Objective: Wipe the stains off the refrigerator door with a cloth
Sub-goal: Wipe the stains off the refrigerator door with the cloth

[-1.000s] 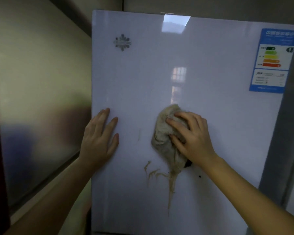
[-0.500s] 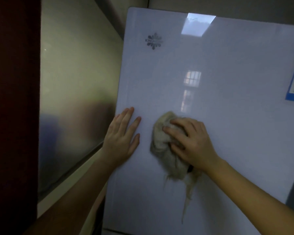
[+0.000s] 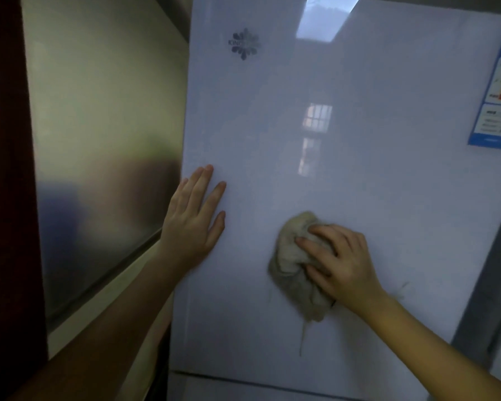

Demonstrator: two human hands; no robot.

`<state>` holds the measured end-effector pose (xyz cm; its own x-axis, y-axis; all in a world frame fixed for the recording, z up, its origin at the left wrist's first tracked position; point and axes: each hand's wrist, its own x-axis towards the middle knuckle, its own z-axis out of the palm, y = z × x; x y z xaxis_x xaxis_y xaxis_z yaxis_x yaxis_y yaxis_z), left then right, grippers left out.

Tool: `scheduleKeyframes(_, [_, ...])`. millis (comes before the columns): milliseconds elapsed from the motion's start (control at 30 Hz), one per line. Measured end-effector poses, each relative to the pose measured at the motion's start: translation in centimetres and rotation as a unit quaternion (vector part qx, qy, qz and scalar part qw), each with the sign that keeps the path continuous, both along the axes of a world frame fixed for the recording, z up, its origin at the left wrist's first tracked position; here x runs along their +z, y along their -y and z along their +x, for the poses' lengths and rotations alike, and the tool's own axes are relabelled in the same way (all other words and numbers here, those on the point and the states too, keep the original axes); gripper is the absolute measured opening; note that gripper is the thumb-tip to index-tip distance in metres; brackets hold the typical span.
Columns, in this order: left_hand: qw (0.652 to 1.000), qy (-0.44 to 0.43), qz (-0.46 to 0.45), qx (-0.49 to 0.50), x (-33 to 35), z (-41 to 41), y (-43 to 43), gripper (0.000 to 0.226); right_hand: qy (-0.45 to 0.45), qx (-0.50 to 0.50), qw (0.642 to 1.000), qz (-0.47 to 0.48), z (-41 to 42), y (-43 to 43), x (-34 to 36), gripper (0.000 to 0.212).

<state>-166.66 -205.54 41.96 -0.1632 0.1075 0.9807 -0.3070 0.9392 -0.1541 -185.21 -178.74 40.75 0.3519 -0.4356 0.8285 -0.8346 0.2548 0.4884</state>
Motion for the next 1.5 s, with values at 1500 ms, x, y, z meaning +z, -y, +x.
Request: scheduleKeyframes(1500, [0.912, 0.018, 0.395, -0.107, -13.5, 4.1, -2.5, 0.063, 0.081, 0.012, 0.995, 0.062, 1.8, 1.1, -12.2, 0.04])
